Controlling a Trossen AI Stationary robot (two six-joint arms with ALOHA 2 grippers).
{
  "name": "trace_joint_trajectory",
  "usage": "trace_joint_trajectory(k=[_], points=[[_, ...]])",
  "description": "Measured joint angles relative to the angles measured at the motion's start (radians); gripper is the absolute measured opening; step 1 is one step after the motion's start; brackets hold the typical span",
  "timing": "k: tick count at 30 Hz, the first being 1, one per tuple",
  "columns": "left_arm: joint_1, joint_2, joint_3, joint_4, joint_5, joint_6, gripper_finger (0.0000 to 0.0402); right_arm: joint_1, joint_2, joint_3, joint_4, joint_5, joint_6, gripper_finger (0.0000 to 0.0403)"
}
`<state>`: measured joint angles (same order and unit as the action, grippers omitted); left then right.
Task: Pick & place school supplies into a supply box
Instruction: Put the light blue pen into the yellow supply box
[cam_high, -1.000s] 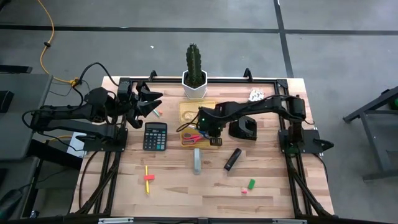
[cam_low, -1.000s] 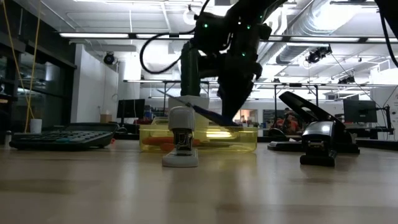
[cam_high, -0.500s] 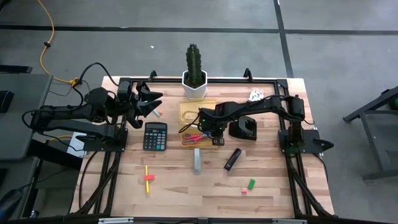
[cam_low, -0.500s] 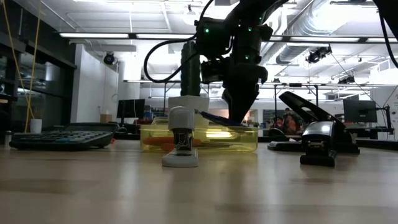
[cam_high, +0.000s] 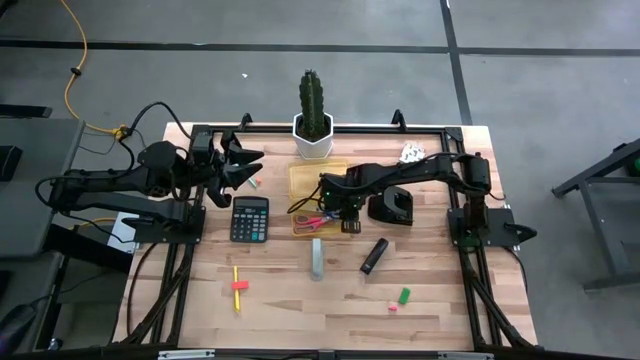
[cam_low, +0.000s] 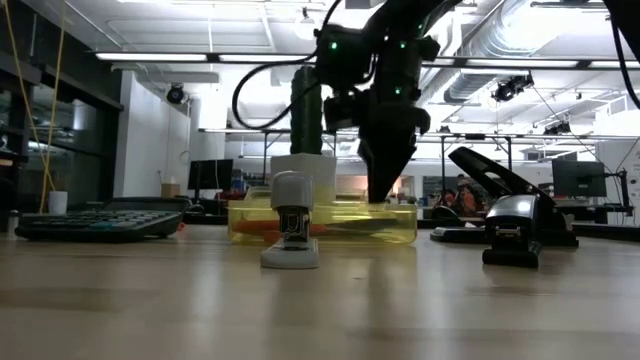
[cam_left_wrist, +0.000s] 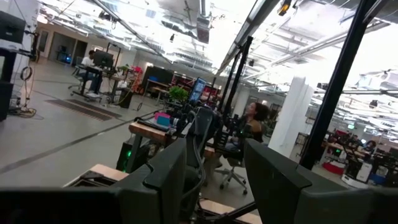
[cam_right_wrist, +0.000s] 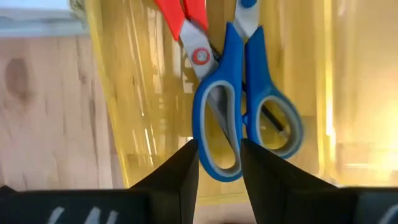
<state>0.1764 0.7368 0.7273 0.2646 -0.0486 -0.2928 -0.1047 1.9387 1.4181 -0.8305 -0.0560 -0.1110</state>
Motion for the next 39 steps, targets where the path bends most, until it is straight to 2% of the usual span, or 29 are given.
trace_joint_trajectory(k=[6, 9, 12, 18, 23, 26, 39], points=[[0.0, 0.0, 0.0, -0.015, -0.008, -0.001, 0.015, -0.011, -0.123, -0.008, -0.015, -0.015, -0.029, 0.011], [0.0, 0.0, 0.0, -0.021, -0.008, -0.002, 0.015, -0.026, -0.244, -0.082, 0.057, -0.025, 0.003, 0.011], [0.0, 0.0, 0.0, -0.032, -0.008, -0.003, 0.015, -0.04, -0.399, -0.24, 0.199, -0.026, 0.095, 0.011], [0.0, 0.0, 0.0, -0.036, -0.008, -0.003, 0.015, -0.038, -0.712, -0.551, 0.59, -0.026, 0.376, 0.011], [0.0, 0.0, 0.0, -0.037, -0.008, -0.006, 0.015, -0.014, -0.877, -0.701, 0.899, 0.023, 0.402, 0.011], [0.0, 0.0, 0.0, -0.037, -0.008, -0.008, 0.015, -0.01, -0.925, -0.748, 1.035, 0.026, 0.337, 0.011], [0.0, 0.0, 0.0, -0.051, -0.017, 0.041, 0.015, -0.01, -0.952, -0.751, 1.161, 0.022, 0.314, 0.011]])
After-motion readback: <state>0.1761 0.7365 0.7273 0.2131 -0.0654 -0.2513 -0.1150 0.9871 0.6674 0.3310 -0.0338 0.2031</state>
